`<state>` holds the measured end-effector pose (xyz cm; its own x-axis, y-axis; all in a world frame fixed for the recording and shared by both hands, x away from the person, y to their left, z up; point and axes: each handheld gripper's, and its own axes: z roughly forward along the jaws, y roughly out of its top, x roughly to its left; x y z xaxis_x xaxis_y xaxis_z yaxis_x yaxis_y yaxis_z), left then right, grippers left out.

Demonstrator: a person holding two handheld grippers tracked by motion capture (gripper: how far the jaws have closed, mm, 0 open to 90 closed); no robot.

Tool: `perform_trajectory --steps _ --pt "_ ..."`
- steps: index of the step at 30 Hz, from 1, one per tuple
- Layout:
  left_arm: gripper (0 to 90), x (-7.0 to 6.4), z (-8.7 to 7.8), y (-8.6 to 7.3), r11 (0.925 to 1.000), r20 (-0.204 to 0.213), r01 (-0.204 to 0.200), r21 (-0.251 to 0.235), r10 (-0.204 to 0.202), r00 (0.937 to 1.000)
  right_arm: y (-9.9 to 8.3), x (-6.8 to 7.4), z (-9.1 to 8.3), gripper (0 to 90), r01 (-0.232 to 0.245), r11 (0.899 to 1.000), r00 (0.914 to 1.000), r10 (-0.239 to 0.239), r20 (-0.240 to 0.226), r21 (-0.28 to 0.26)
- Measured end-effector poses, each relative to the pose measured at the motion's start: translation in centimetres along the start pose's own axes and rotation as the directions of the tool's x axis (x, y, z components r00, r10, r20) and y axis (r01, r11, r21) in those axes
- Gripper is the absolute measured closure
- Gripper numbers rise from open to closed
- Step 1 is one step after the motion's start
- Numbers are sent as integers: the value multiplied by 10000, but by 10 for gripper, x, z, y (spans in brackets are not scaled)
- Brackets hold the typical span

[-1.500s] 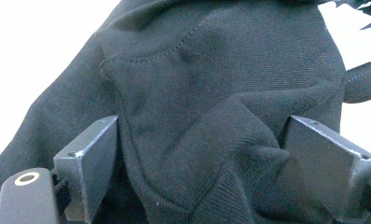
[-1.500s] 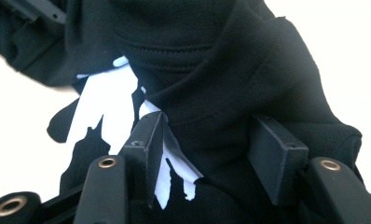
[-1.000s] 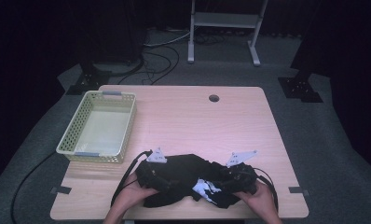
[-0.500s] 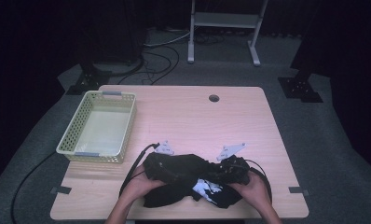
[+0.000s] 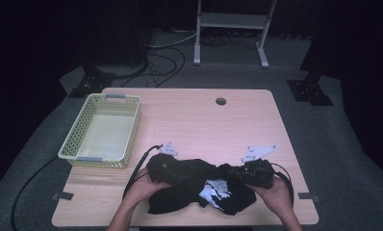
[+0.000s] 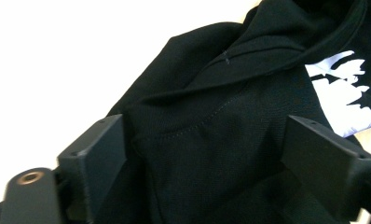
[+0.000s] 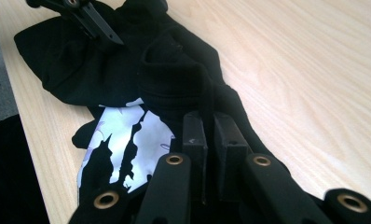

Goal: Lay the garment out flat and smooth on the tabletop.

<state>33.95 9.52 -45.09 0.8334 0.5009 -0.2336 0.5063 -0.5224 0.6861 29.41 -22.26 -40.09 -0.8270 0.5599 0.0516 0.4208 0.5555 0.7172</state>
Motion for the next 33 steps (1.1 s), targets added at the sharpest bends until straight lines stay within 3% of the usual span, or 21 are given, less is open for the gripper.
perform_trajectory --steps 4,8,11,16,20,23,28,33 --pt "142 3 3 -2 9996 178 264 76 -265 9995 -3 -3 -7 848 -192 9993 9998 192 -10 -321" --pt "166 4 3 -1 9997 342 256 -5 -256 9991 -8 -7 -17 850 -424 9965 9991 420 -67 -725" --pt "246 4 2 0 9993 565 335 -140 -326 9979 -9 -9 -22 850 -460 9956 9989 459 -29 -812" --pt "465 2 -2 2 9995 729 173 -275 -153 9972 -12 -12 -26 849 -525 9943 9986 513 -148 -924" --pt "724 0 -6 2 9997 765 0 -259 20 9971 -15 -12 -25 848 -606 9940 9978 579 -332 -905" --pt "818 -2 -10 3 9996 713 -116 -250 133 9974 -19 -12 -22 847 -691 9945 9962 646 -579 -791" --pt "843 -7 -20 2 9982 783 -458 -381 487 9957 -27 -8 -18 845 -679 9958 9929 615 -1016 -606" --pt "850 -14 -35 -1 9967 1224 -660 -472 714 9899 -35 -1 -21 845 -741 9947 9860 624 -1546 -710"
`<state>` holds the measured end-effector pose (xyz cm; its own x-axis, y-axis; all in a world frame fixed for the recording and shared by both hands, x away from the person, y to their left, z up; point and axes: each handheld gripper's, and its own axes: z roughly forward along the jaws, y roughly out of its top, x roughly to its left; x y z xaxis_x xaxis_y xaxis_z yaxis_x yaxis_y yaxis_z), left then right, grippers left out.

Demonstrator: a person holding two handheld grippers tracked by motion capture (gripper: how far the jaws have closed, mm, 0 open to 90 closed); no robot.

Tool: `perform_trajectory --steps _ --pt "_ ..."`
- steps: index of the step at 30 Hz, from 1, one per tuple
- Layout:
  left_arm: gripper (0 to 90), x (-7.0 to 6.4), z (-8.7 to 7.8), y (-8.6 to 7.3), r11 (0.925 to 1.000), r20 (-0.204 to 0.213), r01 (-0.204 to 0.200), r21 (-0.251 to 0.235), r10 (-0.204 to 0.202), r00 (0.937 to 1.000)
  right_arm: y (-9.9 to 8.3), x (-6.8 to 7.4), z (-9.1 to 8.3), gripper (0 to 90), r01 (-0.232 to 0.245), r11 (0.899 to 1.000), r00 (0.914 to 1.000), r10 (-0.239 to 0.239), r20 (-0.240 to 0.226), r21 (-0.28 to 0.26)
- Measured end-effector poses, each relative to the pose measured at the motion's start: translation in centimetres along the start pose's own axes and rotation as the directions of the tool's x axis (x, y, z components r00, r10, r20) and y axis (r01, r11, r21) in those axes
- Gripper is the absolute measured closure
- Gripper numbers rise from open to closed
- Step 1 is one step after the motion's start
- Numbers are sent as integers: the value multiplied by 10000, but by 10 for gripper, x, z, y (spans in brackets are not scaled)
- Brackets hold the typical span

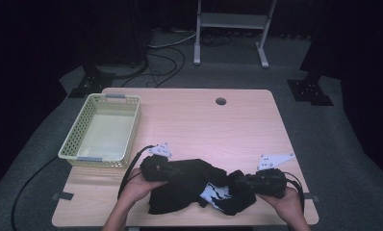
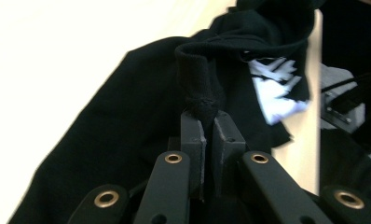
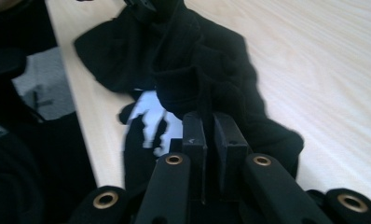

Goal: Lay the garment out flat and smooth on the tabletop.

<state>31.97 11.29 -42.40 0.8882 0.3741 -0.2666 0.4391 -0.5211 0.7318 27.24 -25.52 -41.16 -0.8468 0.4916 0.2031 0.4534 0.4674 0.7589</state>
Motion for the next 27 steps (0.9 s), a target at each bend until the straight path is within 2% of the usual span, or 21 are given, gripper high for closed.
perform_trajectory --steps 4,8,12,15,17,19,22,25,26,27 --pt "856 -9 -10 -3 9997 290 -228 37 227 9993 -5 11 -2 844 35 10000 9993 -37 -381 -36" --pt "855 -15 -15 -9 9974 394 -595 416 579 9975 -13 20 2 844 49 10000 9955 -45 -948 48" --pt "856 -20 -18 -14 9934 839 -891 726 829 9930 -20 23 8 844 -165 9998 9887 182 -1485 129" --pt "856 -21 -22 -12 9931 984 -972 662 904 9910 -23 23 11 844 -266 9995 9854 288 -1677 153" --pt "856 -19 -24 -8 9929 789 -1042 568 996 9919 -23 21 11 844 -316 9994 9839 338 -1755 149" --pt "861 -16 -25 -3 9908 393 -1220 583 1198 9920 -19 18 11 844 -321 9994 9835 338 -1779 127" --pt "868 -5 -23 12 9918 -140 -1253 248 1257 9920 -10 8 11 847 -368 9993 9865 363 -1598 0" --pt "874 18 -16 40 9939 -884 -1099 -4 1094 9901 14 -17 13 850 -356 9992 9917 328 -1243 -203" --pt "877 29 -13 54 9947 -1293 -1023 -86 1004 9865 27 -31 12 851 -401 9986 9934 362 -1089 -337" --pt "877 42 -12 70 9951 -1707 -824 -548 720 9827 43 -47 11 853 -406 9981 9962 368 -784 -471"
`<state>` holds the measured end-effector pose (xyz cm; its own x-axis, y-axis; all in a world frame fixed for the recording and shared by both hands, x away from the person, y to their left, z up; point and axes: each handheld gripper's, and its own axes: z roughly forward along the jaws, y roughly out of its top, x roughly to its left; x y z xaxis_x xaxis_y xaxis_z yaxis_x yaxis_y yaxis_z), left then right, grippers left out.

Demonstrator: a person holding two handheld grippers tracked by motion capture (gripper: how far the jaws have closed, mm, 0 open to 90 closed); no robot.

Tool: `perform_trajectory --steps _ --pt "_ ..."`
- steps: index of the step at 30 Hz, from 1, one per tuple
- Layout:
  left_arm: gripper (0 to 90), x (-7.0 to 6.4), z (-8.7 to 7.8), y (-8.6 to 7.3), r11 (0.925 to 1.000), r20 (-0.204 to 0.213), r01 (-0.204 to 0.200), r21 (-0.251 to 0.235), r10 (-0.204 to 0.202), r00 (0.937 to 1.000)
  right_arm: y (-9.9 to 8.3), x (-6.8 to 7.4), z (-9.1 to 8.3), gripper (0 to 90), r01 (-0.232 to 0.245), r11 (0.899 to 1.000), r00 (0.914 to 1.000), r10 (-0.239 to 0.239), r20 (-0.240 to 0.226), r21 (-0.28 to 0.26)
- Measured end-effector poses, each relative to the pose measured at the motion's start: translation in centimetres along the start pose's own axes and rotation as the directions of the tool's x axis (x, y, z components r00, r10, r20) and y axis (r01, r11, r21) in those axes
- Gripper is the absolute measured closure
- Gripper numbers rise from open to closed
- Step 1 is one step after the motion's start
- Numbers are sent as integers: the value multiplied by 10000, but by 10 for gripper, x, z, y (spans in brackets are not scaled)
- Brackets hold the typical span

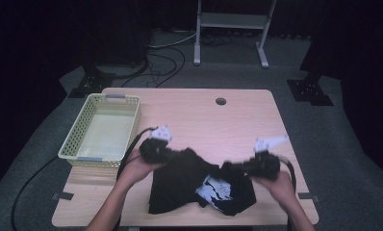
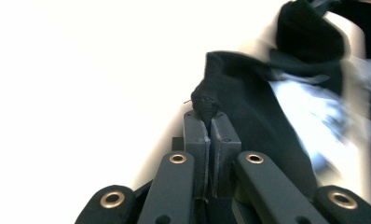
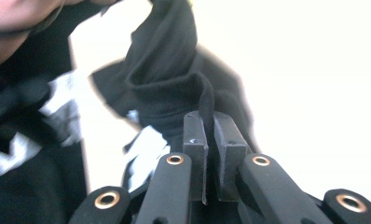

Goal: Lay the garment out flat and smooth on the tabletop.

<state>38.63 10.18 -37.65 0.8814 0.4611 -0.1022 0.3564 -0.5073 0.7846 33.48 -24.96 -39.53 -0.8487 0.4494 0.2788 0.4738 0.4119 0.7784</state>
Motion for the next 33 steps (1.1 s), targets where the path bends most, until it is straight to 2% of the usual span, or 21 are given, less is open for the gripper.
perform_trajectory --steps 1,2,3,4,5,6,7,8,9,10,12,14,16,17,21,24,28,33 --pt "877 14 3 19 9985 -676 204 -507 -238 9974 21 -16 -3 854 36 9999 9976 -25 685 -166" --pt "874 27 5 40 9958 -1834 43 -911 -211 9828 46 -33 -7 852 18 9989 9921 41 1258 -463" --pt "810 39 6 63 9885 -3074 -68 -1510 -404 9507 75 -51 -13 811 -67 9964 9787 239 2039 -845" --pt "632 51 4 84 9812 -3667 -18 -1931 -705 9277 104 -65 -19 681 -157 9928 9412 547 3335 -1185" --pt "584 60 1 101 9736 -3697 129 -2278 -987 9239 131 -77 -28 595 -328 9884 8892 967 4471 -1486" --pt "550 66 -2 113 9642 -3521 455 -2614 -1392 9255 150 -85 -38 544 -440 9792 8531 1401 5026 -1982" --pt "475 69 -6 120 9570 -3268 637 -2831 -1587 9317 162 -90 -48 549 -658 9622 8551 1909 4820 -2643" --pt "450 67 -7 122 9561 -3223 513 -2884 -1474 9351 167 -89 -54 548 -641 9502 8667 2045 4549 -3050" --pt "428 64 -7 121 9620 -3309 318 -2711 -1242 9354 169 -84 -55 541 -359 9527 8735 1766 4537 -3016" --pt "408 61 -4 117 9662 -3268 176 -2572 -1041 9393 167 -79 -51 515 -115 9623 8743 1416 4643 -2718" --pt "380 58 4 102 9733 -3057 256 -2282 -966 9472 153 -74 -37 499 -24 9798 8895 935 4473 -2000" --pt "362 58 13 83 9777 -2665 592 -2016 -1130 9572 132 -74 -20 488 -288 9905 9037 834 4200 -1347" --pt "341 54 21 63 9817 -2496 900 -1678 -1307 9595 109 -76 -4 476 -636 9938 9233 932 3726 -909" --pt "341 52 24 54 9832 -2379 985 -1535 -1335 9621 98 -76 3 474 -813 9946 9296 992 3551 -648" --pt "316 42 32 26 9865 -2110 1216 -1095 -1426 9670 62 -69 30 472 -1049 9941 9456 908 3125 285" --pt "300 35 37 10 9866 -1894 1380 -872 -1524 9700 39 -62 45 470 -1300 9886 9564 1051 2725 753" --pt "289 24 41 -7 9884 -1716 1417 -549 -1491 9738 16 -51 60 473 -1404 9795 9652 1029 2405 1443" --pt "288 12 45 -24 9899 -1605 1396 -236 -1416 9768 -1 -38 72 479 -1284 9720 9698 816 2300 1966"
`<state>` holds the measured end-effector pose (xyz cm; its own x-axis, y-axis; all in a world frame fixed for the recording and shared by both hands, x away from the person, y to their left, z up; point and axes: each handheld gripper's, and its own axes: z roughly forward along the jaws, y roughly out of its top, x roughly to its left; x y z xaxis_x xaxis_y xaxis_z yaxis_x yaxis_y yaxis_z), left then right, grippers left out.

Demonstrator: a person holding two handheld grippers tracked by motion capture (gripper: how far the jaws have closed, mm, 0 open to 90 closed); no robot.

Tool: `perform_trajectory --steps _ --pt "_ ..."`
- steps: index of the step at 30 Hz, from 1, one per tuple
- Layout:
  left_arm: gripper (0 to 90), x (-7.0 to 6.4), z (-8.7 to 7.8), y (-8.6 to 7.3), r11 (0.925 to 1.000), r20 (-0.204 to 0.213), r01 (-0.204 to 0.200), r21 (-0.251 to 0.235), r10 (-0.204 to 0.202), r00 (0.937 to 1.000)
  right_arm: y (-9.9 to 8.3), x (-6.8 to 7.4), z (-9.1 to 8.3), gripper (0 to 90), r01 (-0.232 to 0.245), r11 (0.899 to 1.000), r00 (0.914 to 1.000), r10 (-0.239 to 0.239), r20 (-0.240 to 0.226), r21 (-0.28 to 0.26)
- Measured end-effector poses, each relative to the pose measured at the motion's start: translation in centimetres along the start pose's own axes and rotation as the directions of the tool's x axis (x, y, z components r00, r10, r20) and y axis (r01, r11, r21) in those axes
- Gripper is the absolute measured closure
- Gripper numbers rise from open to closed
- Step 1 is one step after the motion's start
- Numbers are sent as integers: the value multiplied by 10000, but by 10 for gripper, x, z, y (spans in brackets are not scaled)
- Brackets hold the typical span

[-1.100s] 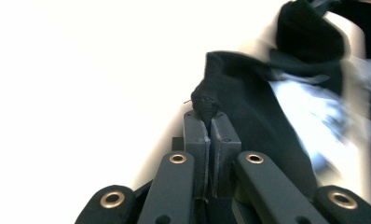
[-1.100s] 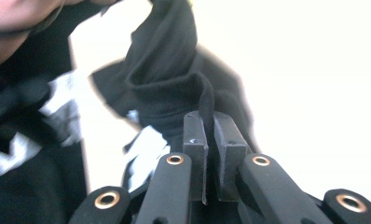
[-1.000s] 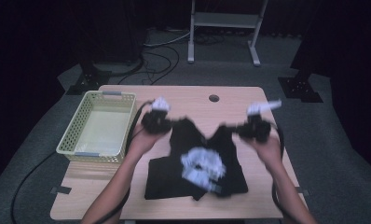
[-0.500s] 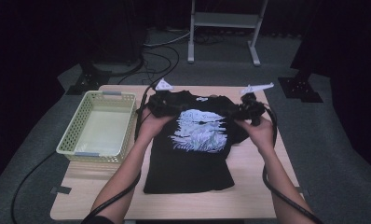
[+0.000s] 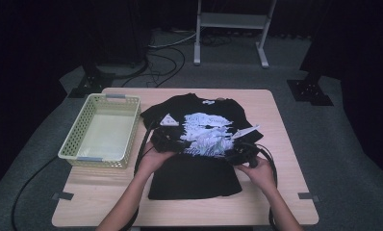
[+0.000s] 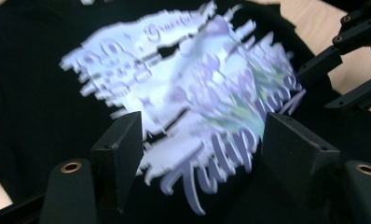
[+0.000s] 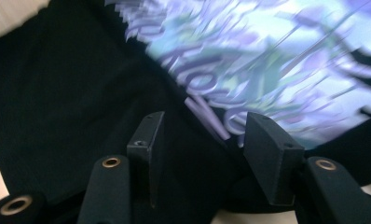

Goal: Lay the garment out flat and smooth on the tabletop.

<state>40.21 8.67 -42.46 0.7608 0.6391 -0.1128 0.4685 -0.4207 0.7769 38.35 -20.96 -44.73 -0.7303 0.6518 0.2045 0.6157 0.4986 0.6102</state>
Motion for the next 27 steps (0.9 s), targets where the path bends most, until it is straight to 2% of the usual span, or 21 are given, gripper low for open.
perform_trajectory --steps 6,10,12,15,18,24,27 --pt "281 -10 4 -25 9949 -231 -310 955 334 9992 -7 12 8 467 535 9983 9973 -546 482 230" --pt "281 -12 10 -41 9860 -329 -410 1618 469 9984 -8 19 12 453 990 9943 9905 -1024 916 407" --pt "280 -13 11 -47 9841 -299 -338 1746 396 9988 -8 22 14 446 1236 9911 9857 -1285 1095 503" --pt "276 -13 10 -50 9855 -328 -297 1671 357 9988 -9 26 15 437 1563 9856 9781 -1636 1289 649" --pt "276 -16 8 -52 9842 -420 -407 1722 486 9979 -10 28 16 433 1954 9778 9687 -2044 1407 753" --pt "264 -27 6 -58 9822 -696 -691 1746 823 9942 -16 30 13 426 2094 9748 9658 -2185 1398 773" --pt "264 -32 4 -60 9803 -682 -799 1806 935 9933 -20 31 10 423 2130 9738 9650 -2224 1390 794"
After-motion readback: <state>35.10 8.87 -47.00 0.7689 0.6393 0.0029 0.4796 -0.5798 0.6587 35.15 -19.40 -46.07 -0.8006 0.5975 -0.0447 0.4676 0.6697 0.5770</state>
